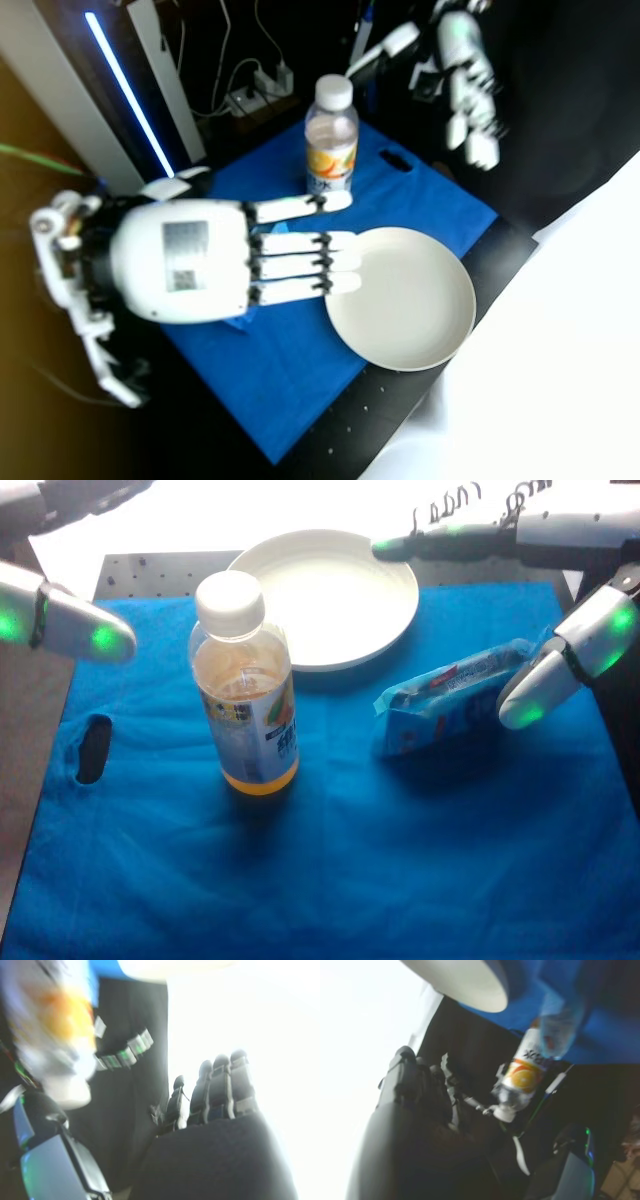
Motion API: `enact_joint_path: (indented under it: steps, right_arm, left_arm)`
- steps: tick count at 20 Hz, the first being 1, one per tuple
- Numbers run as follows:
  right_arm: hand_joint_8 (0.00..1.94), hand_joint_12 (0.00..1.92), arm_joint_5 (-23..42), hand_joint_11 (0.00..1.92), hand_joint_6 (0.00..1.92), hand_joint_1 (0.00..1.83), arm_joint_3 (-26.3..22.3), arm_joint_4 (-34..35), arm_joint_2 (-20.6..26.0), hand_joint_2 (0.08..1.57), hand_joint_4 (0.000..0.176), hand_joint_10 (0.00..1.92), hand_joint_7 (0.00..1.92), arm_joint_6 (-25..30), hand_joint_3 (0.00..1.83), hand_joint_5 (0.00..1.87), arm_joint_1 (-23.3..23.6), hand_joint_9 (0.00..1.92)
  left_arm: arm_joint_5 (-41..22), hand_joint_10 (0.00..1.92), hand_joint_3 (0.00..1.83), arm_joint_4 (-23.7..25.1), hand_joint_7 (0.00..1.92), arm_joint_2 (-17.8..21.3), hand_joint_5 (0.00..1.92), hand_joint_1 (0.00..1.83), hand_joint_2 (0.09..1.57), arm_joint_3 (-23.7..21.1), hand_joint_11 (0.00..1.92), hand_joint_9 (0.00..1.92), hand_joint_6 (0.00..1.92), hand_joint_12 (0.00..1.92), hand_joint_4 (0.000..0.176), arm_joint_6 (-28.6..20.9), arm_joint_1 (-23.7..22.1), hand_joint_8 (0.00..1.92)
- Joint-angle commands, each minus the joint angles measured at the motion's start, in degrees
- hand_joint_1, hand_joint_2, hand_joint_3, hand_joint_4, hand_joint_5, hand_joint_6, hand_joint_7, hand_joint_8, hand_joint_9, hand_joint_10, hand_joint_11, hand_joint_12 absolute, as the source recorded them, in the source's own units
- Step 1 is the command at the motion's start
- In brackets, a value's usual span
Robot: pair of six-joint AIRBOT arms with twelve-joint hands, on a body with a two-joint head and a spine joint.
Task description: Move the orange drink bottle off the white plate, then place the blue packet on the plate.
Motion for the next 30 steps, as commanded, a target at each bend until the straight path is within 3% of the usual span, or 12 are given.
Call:
enact_joint_path:
  steps: [1,8,12,16,18,22,24,25,26,27,28,30]
  right_arm:
    - [0.0,0.0,2.4,0.01,0.01,0.65,-0.3,4.0,-0.2,0.62,0.153,0.0,0.01,0.4,0.01,0.09,0.5,0.0]
    - [0.01,0.15,-2.4,0.17,0.01,0.62,0.3,-1.2,-0.9,0.65,0.005,0.01,0.3,1.4,0.01,0.38,0.2,0.2]
    - [0.0,0.42,-3.7,0.07,0.0,0.61,1.5,-1.2,-2.4,0.74,0.02,0.0,0.35,1.4,0.0,0.4,-1.3,0.27]
    - [0.0,0.62,-3.8,0.11,0.0,0.72,1.7,-1.2,-3.6,0.74,0.027,0.0,0.43,1.4,0.0,0.46,-2.4,0.34]
    - [0.0,0.74,-3.8,0.02,0.0,0.68,1.9,-1.3,-4.1,0.79,0.059,0.0,0.42,1.4,0.0,0.46,-3.2,0.32]
    - [0.01,0.97,-3.8,0.05,0.01,0.83,2.0,-1.3,-4.3,0.81,0.076,0.02,0.55,1.4,0.0,0.53,-3.5,0.45]
    - [0.02,1.05,-3.8,0.09,0.01,0.89,2.0,-1.5,-4.4,0.88,0.06,0.04,0.72,1.4,0.0,0.62,-3.5,0.59]
    - [0.04,1.13,-3.8,0.15,0.03,0.95,2.1,-1.5,-4.5,0.92,0.011,0.08,0.85,1.4,0.0,0.74,-3.5,0.69]
    - [0.05,1.13,-3.8,0.17,0.03,0.99,2.1,-1.5,-4.5,0.97,0.002,0.11,0.94,1.4,0.0,0.83,-3.5,0.75]
    - [0.69,1.2,-3.8,0.23,0.67,1.19,2.3,-1.5,-4.5,1.05,0.0,0.2,1.09,1.4,0.01,0.96,-3.5,0.85]
    - [0.87,1.26,-3.8,0.28,0.8,1.23,2.5,-1.4,-4.5,1.08,0.0,0.35,1.1,1.4,0.0,0.99,-3.5,0.85]
    - [0.87,1.33,-3.8,0.31,0.66,1.25,2.8,-1.3,-4.9,1.06,0.001,0.68,1.11,1.4,0.0,1.12,-3.5,0.8]
  left_arm:
    - [-4.5,0.0,0.0,-2.3,0.0,-0.1,0.0,0.64,0.62,-0.3,0.0,0.0,0.0,0.0,0.176,-0.2,-0.4,0.0]
    - [-3.7,0.0,0.0,-0.3,0.0,-1.0,0.0,0.7,0.63,-1.1,0.0,0.0,0.0,0.0,0.176,-0.2,-0.4,0.0]
    - [-3.8,0.0,0.0,0.3,0.0,-1.5,0.0,0.74,0.63,-1.1,0.0,0.0,0.0,0.0,0.121,-0.2,-0.4,0.0]
    - [-3.9,0.0,0.0,0.3,0.0,-1.7,0.0,0.69,0.64,-1.2,0.0,0.0,0.0,0.0,0.113,-0.2,-0.4,0.0]
    - [-3.8,0.0,0.01,0.6,0.0,-1.8,0.0,0.69,0.64,-1.2,0.0,0.0,0.0,0.0,0.142,-0.3,-0.3,0.0]
    - [-3.7,0.0,0.0,0.9,0.0,-1.5,0.0,0.68,0.63,-1.2,0.0,0.0,0.0,0.0,0.038,-0.8,0.3,0.0]
    - [-3.6,0.0,0.0,0.9,0.0,-1.6,0.0,0.67,0.63,-1.2,0.0,0.0,0.0,0.0,0.059,-0.8,0.3,0.0]
    - [-3.7,0.0,0.0,0.9,0.0,-1.6,0.0,0.67,0.64,-1.2,0.0,0.0,0.0,0.0,0.06,-0.8,0.3,0.0]
    - [-3.7,0.0,0.0,0.9,0.0,-1.7,0.0,0.67,0.64,-1.2,0.0,0.0,0.0,0.0,0.057,-0.8,0.3,0.0]
    - [-3.7,0.0,0.0,0.9,0.0,-1.7,0.0,0.68,0.64,-1.2,0.0,0.0,0.0,0.0,0.026,-0.8,0.4,0.0]
    - [-3.7,0.0,0.0,0.9,0.0,-1.7,0.0,0.68,0.64,-1.2,0.0,0.0,0.0,0.0,0.015,-0.9,0.4,0.0]
    - [-3.7,0.0,0.01,0.9,0.0,-1.7,0.0,0.68,0.65,-1.2,0.0,0.0,0.0,0.0,0.015,-1.1,0.8,0.0]
